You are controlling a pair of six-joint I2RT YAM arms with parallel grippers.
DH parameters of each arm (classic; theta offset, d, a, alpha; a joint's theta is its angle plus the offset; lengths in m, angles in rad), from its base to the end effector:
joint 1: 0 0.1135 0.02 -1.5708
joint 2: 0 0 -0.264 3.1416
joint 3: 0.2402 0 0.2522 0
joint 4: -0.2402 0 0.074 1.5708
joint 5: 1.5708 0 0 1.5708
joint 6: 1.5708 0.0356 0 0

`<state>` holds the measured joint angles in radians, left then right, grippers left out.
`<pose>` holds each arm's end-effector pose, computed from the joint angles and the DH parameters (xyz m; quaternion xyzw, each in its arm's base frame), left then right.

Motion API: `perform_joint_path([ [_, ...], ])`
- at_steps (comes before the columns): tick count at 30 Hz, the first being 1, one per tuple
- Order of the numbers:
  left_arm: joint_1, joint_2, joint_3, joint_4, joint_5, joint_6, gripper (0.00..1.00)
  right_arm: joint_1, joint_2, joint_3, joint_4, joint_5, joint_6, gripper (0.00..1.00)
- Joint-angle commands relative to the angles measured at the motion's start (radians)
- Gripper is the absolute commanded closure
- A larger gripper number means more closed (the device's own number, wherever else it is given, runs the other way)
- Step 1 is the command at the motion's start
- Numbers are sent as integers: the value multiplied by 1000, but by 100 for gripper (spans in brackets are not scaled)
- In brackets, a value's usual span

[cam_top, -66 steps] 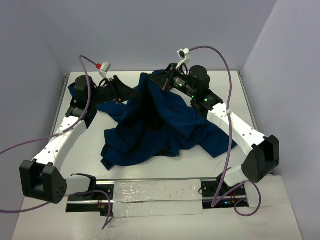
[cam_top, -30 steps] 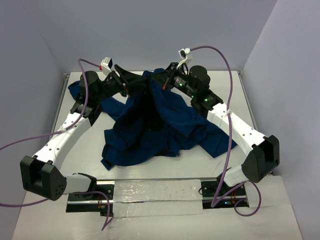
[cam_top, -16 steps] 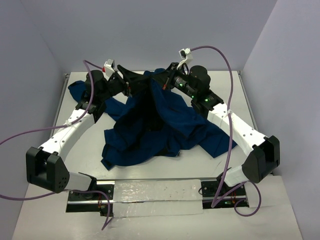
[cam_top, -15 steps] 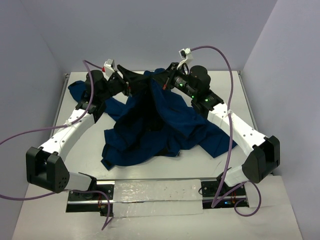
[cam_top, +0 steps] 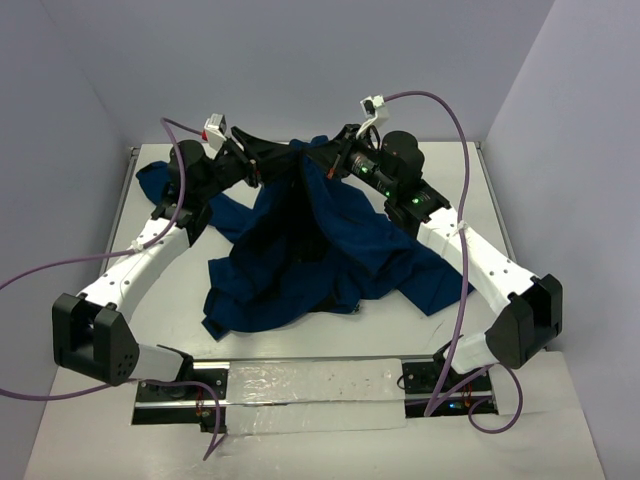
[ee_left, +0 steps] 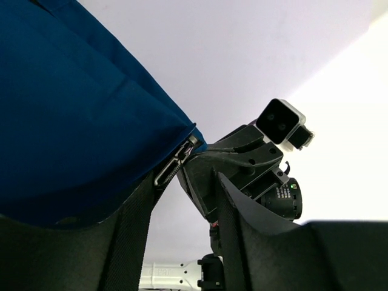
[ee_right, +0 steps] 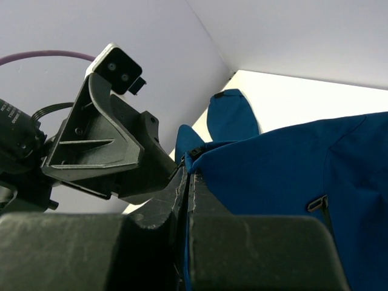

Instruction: Zip up the jacket

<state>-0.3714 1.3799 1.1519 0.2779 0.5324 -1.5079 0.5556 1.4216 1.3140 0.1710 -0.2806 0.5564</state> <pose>0.2978 -0.1354 0.3810 -0.1972 0.6630 -0.6713 0.2661 0.2826 0.1870 0.4148 -0.1017 0.6777 0.4623 0.5627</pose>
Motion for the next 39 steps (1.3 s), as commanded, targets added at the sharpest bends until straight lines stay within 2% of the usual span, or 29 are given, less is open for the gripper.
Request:
perform_joint_path([
  [1, -1, 0, -4, 59, -21, -9, 51, -2, -55, 37, 61, 2, -11, 100],
  [8, 0, -7, -17, 69, -29, -17, 59, -3, -52, 33, 64, 0, -9, 100],
  [14, 0, 2, -28, 76, -25, -34, 58, -2, -54, 30, 66, 0, -11, 100],
  [23, 2, 29, -84, 247, -6, -127, 64, -3, -53, 30, 64, -8, -15, 100],
  [39, 2, 33, -112, 350, -19, -193, 67, -2, -44, 36, 58, -9, -16, 100],
])
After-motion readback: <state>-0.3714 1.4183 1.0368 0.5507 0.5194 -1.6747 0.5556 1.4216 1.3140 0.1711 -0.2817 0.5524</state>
